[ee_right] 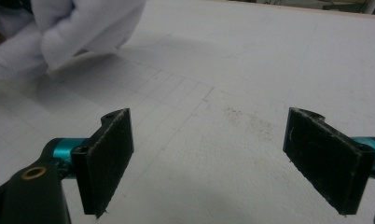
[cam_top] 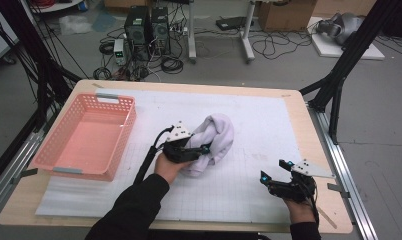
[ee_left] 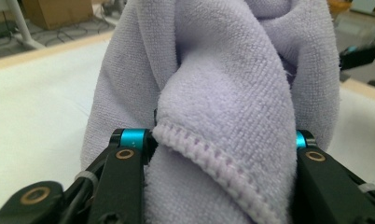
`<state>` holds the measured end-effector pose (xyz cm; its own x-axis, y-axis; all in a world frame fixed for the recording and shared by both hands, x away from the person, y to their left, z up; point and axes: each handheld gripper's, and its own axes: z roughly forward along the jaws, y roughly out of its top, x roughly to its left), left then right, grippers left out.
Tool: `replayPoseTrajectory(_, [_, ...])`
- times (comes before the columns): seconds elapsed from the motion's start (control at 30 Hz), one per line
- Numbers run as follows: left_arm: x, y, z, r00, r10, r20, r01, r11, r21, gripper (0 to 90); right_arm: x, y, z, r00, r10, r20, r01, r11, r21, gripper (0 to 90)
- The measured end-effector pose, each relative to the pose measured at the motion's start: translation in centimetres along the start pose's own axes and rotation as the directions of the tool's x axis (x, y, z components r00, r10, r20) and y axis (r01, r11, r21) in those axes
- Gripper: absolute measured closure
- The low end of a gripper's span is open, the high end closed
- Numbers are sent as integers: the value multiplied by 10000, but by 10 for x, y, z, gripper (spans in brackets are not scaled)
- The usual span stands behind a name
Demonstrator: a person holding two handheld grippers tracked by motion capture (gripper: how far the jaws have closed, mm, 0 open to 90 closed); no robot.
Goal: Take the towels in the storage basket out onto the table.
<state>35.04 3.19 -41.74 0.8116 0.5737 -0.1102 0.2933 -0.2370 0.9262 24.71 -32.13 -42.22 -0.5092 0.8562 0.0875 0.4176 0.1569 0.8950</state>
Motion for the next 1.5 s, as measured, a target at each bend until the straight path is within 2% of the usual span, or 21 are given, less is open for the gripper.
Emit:
replayPoseTrajectory(0.17, [-6,-8,21,9996,-48,-264,64,9982,588,556,0,0,0,10000,-8,3,8,10000,0,148])
replayPoseTrajectory(0.27, [-8,-14,29,9996,-151,-250,172,9959,883,523,0,0,0,10000,29,-9,-29,10000,22,148])
replayPoseTrajectory(0.47, [-11,-13,29,9991,-381,-180,393,9966,719,319,-1,0,-2,10000,49,-2,-49,10000,0,148])
replayPoseTrajectory(0.5, [-8,-9,23,9978,-647,-123,654,9956,670,288,-1,0,-2,10000,45,-18,-45,10000,-26,147])
replayPoseTrajectory(0.6, [-4,-5,14,9967,-803,-131,809,9952,545,219,-1,0,-2,10000,44,-7,-44,10000,-4,148])
replayPoseTrajectory(0.63, [-1,-1,1,9968,-773,-179,776,9969,129,222,-1,0,-2,10000,34,5,-34,10000,-18,148])
replayPoseTrajectory(0.7, [4,2,-14,9950,-985,-180,975,9940,-490,221,-1,0,-1,10000,41,0,-41,10000,-39,148])
replayPoseTrajectory(0.73, [4,2,-14,9950,-985,-180,975,9940,-490,220,0,0,-1,10000,59,-21,-59,10000,-6,148])
replayPoseTrajectory(0.77, [9,2,-28,9951,-952,-262,929,9926,-787,217,0,0,0,10000,17,-2,-17,10000,12,147])
replayPoseTrajectory(0.8, [11,1,-34,9950,-948,-313,916,9916,-910,217,0,0,0,10000,8,-16,-8,10000,13,148])
replayPoseTrajectory(0.83, [11,1,-34,9950,-948,-313,916,9916,-910,216,0,0,0,10000,24,-19,-24,10000,15,147])
replayPoseTrajectory(0.87, [17,-3,-47,9952,-906,-373,865,9914,-983,215,1,0,0,10000,26,-31,-25,10000,28,148])
replayPoseTrajectory(0.93, [21,-9,-58,9951,-873,-461,820,9910,-1061,212,1,0,1,10000,40,-28,-40,10000,8,148])
replayPoseTrajectory(1.0, [23,-13,-64,9950,-870,-498,813,9908,-1079,211,1,1,2,10000,0,-43,0,10000,-9,148])
replayPoseTrajectory(1.03, [27,-21,-74,9954,-836,-460,785,9916,-1027,210,1,1,2,10000,-42,-45,42,10000,-9,148])
replayPoseTrajectory(1.13, [31,-30,-85,9957,-731,-563,676,9932,-950,210,2,1,3,10000,6,-59,-6,10000,-18,148])
replayPoseTrajectory(1.3, [34,-35,-94,9955,-609,-723,544,9946,-879,208,4,3,6,9999,98,-45,-98,10000,5,153])
replayPoseTrajectory(1.33, [35,-37,-97,9947,-530,-876,455,9952,-861,208,4,4,7,9998,140,-111,-140,9999,-22,159])
replayPoseTrajectory(1.5, [35,-40,-101,9940,-410,-1019,326,9960,-828,210,6,7,11,9993,313,-190,-314,9995,-59,159])
